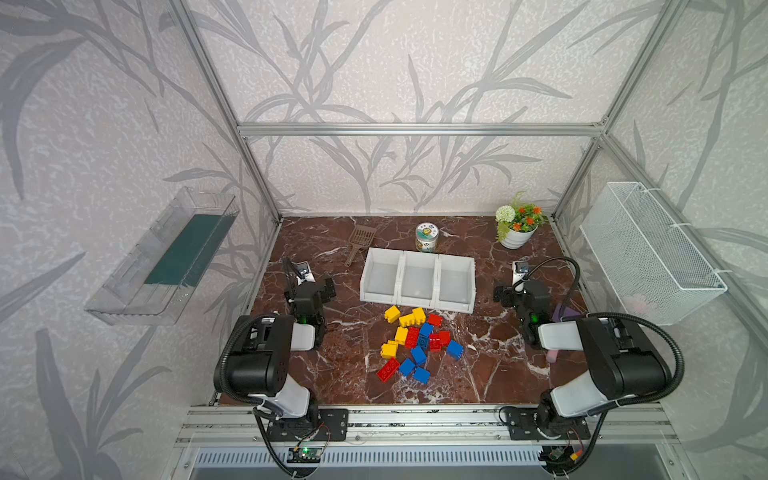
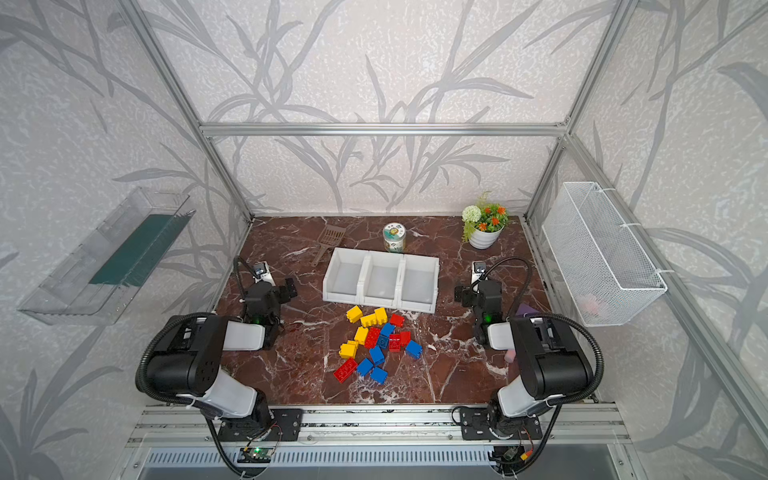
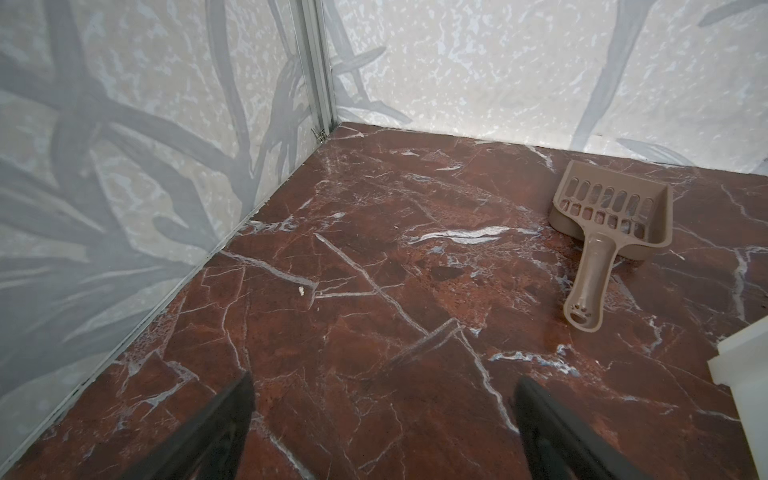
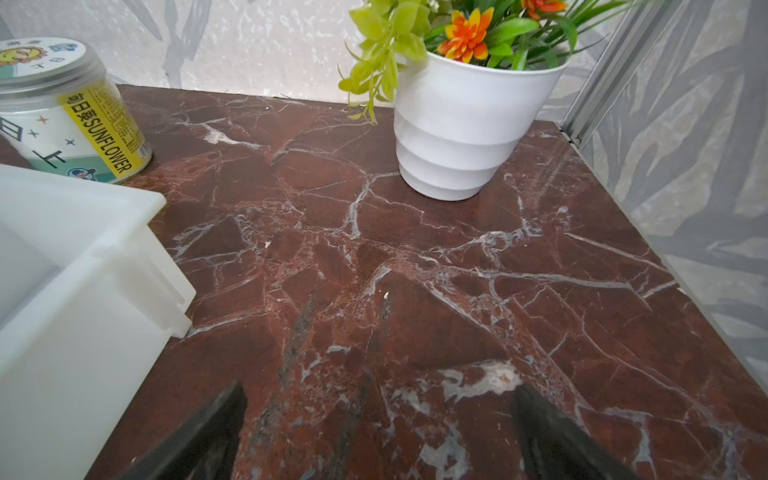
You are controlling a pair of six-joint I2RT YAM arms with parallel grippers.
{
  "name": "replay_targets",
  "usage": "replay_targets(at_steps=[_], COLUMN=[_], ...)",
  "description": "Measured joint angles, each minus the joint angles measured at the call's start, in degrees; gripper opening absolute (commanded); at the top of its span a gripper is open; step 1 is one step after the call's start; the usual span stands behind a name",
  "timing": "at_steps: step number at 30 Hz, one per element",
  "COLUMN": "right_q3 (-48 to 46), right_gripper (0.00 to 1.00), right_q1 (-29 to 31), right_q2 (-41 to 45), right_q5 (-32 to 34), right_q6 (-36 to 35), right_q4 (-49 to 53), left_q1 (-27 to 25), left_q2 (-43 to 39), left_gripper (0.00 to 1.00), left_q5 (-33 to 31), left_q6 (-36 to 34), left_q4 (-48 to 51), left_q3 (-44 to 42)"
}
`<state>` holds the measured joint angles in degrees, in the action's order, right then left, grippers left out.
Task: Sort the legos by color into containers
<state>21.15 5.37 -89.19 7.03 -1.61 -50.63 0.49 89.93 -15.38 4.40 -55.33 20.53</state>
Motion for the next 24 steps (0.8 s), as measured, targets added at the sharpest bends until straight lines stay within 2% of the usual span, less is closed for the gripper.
replay_targets(at_steps=[24], right_q3=[0.02], right_gripper=[0.99], right_q1=[0.0], right_q2=[0.02], right_q5=[0.04], right_q6=[0.02], right_q4=[1.25], left_q1=[0.0], left_q2=[0.0], left_gripper=[0.99], left_q5=[0.0], left_q6=[-0.35], left_q4=[0.0], left_q3=[0.0])
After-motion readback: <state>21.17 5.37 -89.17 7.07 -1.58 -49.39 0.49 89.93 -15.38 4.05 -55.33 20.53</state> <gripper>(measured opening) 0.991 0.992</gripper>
